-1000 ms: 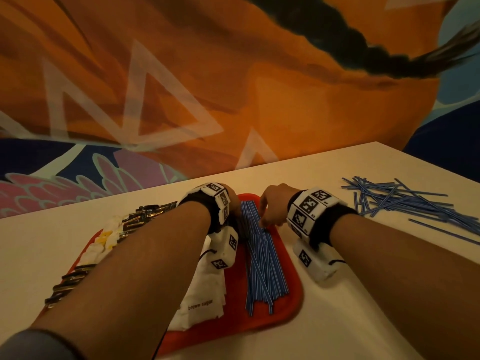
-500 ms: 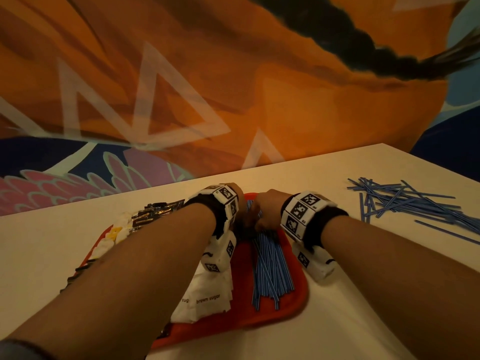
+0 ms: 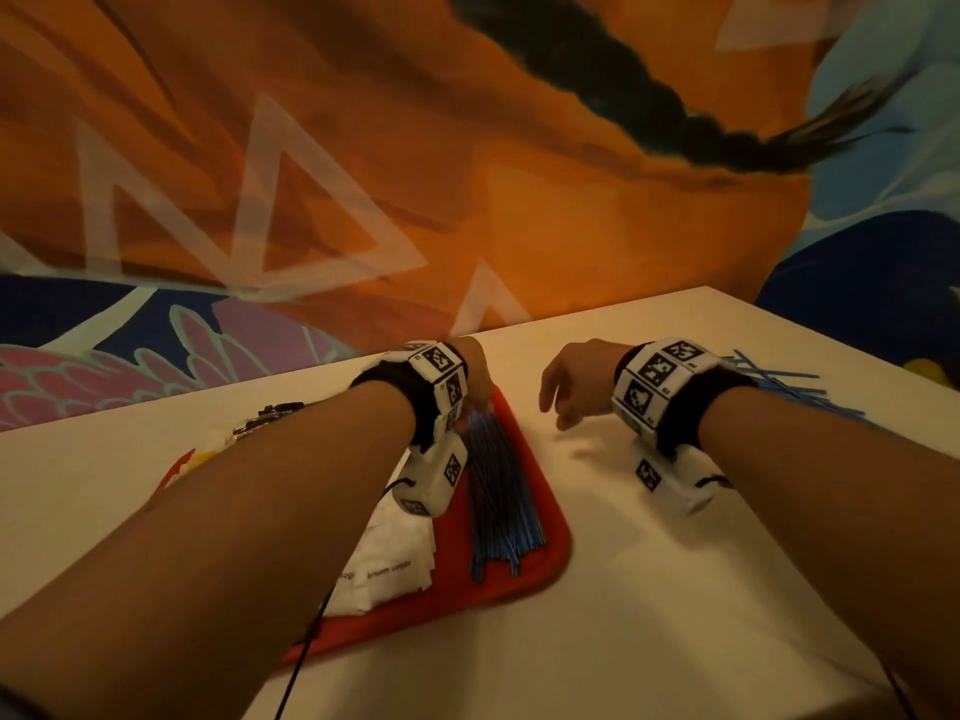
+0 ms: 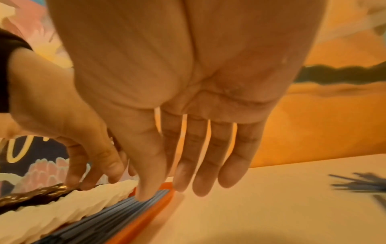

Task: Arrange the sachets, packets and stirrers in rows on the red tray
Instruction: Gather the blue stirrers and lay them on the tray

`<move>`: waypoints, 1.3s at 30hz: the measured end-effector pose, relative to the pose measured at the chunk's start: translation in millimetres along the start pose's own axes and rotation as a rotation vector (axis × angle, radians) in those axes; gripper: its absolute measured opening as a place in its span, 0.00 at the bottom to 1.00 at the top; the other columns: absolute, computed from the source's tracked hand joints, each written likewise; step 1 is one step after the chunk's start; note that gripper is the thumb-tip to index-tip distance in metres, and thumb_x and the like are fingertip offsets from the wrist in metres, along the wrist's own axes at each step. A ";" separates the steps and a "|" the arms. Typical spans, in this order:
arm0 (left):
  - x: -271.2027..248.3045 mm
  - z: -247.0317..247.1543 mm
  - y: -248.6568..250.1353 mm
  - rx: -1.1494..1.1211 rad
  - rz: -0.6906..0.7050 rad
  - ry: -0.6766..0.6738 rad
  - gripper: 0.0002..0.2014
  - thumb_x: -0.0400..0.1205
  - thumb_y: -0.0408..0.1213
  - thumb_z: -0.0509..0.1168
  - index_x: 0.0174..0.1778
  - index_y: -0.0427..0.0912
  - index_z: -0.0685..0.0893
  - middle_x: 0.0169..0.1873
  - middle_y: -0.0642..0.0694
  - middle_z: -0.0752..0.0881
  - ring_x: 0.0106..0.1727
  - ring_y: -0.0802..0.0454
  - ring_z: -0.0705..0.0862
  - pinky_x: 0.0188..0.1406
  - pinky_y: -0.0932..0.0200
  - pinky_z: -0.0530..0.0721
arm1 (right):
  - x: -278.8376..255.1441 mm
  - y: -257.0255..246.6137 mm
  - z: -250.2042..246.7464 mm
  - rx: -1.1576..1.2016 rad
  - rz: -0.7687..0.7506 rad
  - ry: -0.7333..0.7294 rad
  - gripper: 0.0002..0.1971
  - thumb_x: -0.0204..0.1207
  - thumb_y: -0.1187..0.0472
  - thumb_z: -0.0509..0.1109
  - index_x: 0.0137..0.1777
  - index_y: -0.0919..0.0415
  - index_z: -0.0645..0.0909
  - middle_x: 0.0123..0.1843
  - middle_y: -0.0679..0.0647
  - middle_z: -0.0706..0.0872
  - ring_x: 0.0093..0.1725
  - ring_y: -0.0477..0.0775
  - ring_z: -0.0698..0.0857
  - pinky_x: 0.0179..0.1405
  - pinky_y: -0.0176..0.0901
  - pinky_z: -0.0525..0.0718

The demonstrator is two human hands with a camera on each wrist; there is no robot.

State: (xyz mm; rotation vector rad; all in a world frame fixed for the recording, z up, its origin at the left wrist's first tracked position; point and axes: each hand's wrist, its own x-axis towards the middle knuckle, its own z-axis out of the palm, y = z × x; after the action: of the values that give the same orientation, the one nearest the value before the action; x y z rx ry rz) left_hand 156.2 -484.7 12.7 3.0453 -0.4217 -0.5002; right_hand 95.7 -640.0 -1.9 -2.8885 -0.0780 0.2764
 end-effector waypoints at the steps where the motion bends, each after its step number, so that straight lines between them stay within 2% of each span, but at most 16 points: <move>1: -3.5 -1.6 8.6 0.016 0.050 0.010 0.12 0.84 0.41 0.71 0.40 0.35 0.88 0.38 0.42 0.89 0.41 0.47 0.88 0.47 0.52 0.89 | -8.0 9.8 -2.5 -0.016 0.031 -0.001 0.11 0.71 0.57 0.81 0.52 0.47 0.88 0.53 0.48 0.90 0.56 0.51 0.86 0.63 0.49 0.83; 3: -16.0 0.1 30.6 0.021 0.135 0.055 0.15 0.83 0.42 0.72 0.55 0.33 0.88 0.48 0.40 0.90 0.51 0.44 0.90 0.58 0.49 0.88 | -25.4 30.8 -7.0 -0.050 0.098 -0.012 0.11 0.71 0.56 0.81 0.53 0.48 0.88 0.52 0.48 0.90 0.55 0.51 0.86 0.61 0.48 0.84; 7: -24.4 13.4 81.2 -0.045 0.249 0.031 0.21 0.80 0.45 0.75 0.62 0.33 0.85 0.52 0.38 0.90 0.51 0.42 0.91 0.57 0.43 0.89 | -67.6 81.5 -13.0 -0.082 0.234 -0.060 0.14 0.70 0.57 0.82 0.56 0.53 0.89 0.52 0.53 0.91 0.38 0.45 0.84 0.35 0.34 0.81; 9: -29.8 22.4 111.3 0.048 0.334 0.008 0.26 0.80 0.48 0.74 0.68 0.34 0.82 0.59 0.38 0.87 0.58 0.41 0.88 0.61 0.44 0.87 | -89.4 109.2 -14.4 -0.104 0.319 -0.074 0.16 0.69 0.54 0.83 0.55 0.54 0.88 0.52 0.53 0.91 0.38 0.46 0.84 0.32 0.33 0.79; 12: -40.4 34.9 151.7 0.169 0.452 -0.025 0.30 0.81 0.52 0.72 0.73 0.36 0.78 0.66 0.39 0.83 0.56 0.42 0.85 0.57 0.49 0.87 | -120.0 144.2 -10.9 -0.128 0.475 -0.142 0.20 0.68 0.51 0.83 0.58 0.56 0.86 0.47 0.50 0.88 0.39 0.46 0.83 0.42 0.37 0.83; 14: -42.9 45.3 173.4 0.253 0.534 -0.044 0.33 0.80 0.54 0.72 0.76 0.38 0.76 0.71 0.40 0.80 0.59 0.43 0.83 0.52 0.53 0.85 | -134.0 162.8 -2.2 -0.168 0.546 -0.212 0.22 0.73 0.49 0.79 0.64 0.55 0.82 0.54 0.49 0.85 0.47 0.49 0.81 0.56 0.43 0.82; 15: -41.7 51.4 181.7 0.302 0.584 -0.046 0.34 0.80 0.56 0.71 0.77 0.40 0.75 0.73 0.41 0.79 0.64 0.43 0.82 0.55 0.53 0.83 | -138.5 169.8 2.2 -0.170 0.556 -0.217 0.21 0.75 0.48 0.77 0.65 0.54 0.81 0.57 0.49 0.84 0.51 0.50 0.81 0.62 0.44 0.81; 17: -36.7 63.0 194.3 0.382 0.649 -0.040 0.32 0.79 0.57 0.71 0.74 0.41 0.78 0.71 0.42 0.79 0.68 0.41 0.79 0.64 0.49 0.80 | -142.1 176.5 9.6 -0.090 0.555 -0.168 0.16 0.74 0.50 0.78 0.59 0.54 0.83 0.54 0.49 0.86 0.53 0.52 0.85 0.65 0.46 0.84; 19: -28.8 70.7 202.0 0.394 0.675 -0.004 0.27 0.79 0.56 0.72 0.67 0.41 0.82 0.65 0.42 0.83 0.64 0.41 0.81 0.60 0.49 0.81 | -135.0 174.9 12.6 0.014 0.532 -0.101 0.10 0.72 0.53 0.79 0.52 0.51 0.87 0.47 0.48 0.88 0.53 0.52 0.87 0.61 0.51 0.87; 22: -15.3 73.2 205.5 0.398 0.664 0.040 0.21 0.82 0.52 0.71 0.62 0.38 0.85 0.51 0.44 0.82 0.58 0.43 0.83 0.54 0.51 0.82 | -108.5 171.2 15.8 0.075 0.475 -0.038 0.04 0.73 0.60 0.77 0.46 0.51 0.90 0.43 0.48 0.90 0.44 0.48 0.88 0.50 0.44 0.90; 25: 2.2 72.7 203.9 0.376 0.614 0.064 0.16 0.83 0.50 0.69 0.55 0.40 0.86 0.49 0.43 0.83 0.48 0.45 0.81 0.48 0.53 0.82 | -83.3 170.6 13.7 0.009 0.398 0.063 0.04 0.76 0.60 0.74 0.44 0.51 0.90 0.42 0.47 0.88 0.39 0.46 0.84 0.39 0.35 0.84; 27: 13.5 72.6 200.3 0.325 0.575 0.077 0.15 0.82 0.50 0.70 0.50 0.40 0.84 0.48 0.42 0.85 0.46 0.45 0.81 0.45 0.53 0.82 | -75.3 178.8 4.0 -0.013 0.425 0.137 0.05 0.78 0.56 0.73 0.51 0.52 0.89 0.48 0.47 0.86 0.49 0.49 0.85 0.48 0.39 0.82; 30: 25.3 70.9 196.2 0.223 0.544 0.083 0.19 0.81 0.51 0.72 0.54 0.37 0.87 0.50 0.41 0.87 0.52 0.44 0.85 0.48 0.52 0.84 | -67.3 205.1 -8.7 -0.067 0.550 0.101 0.22 0.71 0.46 0.78 0.63 0.53 0.83 0.60 0.50 0.84 0.61 0.57 0.83 0.61 0.49 0.83; 32: 28.0 69.0 194.8 0.180 0.517 0.075 0.21 0.79 0.53 0.73 0.56 0.37 0.87 0.50 0.42 0.87 0.51 0.45 0.85 0.48 0.54 0.84 | -61.1 224.1 -5.9 -0.173 0.617 0.032 0.30 0.64 0.39 0.79 0.63 0.52 0.82 0.57 0.50 0.84 0.57 0.59 0.84 0.60 0.55 0.85; 36: 35.7 67.7 194.8 0.093 0.451 0.100 0.28 0.76 0.54 0.76 0.61 0.36 0.81 0.46 0.45 0.82 0.46 0.47 0.81 0.42 0.54 0.81 | -55.0 219.4 6.0 -0.197 0.594 0.050 0.18 0.73 0.47 0.72 0.55 0.58 0.82 0.45 0.50 0.82 0.47 0.57 0.84 0.56 0.49 0.86; 39: 40.5 65.5 192.5 0.061 0.367 0.112 0.28 0.75 0.58 0.76 0.57 0.39 0.76 0.45 0.45 0.80 0.44 0.48 0.81 0.40 0.55 0.78 | -45.2 211.0 2.7 -0.067 0.539 0.043 0.23 0.67 0.46 0.79 0.59 0.55 0.83 0.53 0.54 0.87 0.52 0.60 0.88 0.57 0.56 0.88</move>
State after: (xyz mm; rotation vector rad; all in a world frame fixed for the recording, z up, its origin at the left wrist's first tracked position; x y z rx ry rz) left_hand 122.3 -679.8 -48.5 2.9277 -0.9782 -0.2996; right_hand 57.3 -847.5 -47.0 -2.9240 0.7175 0.3062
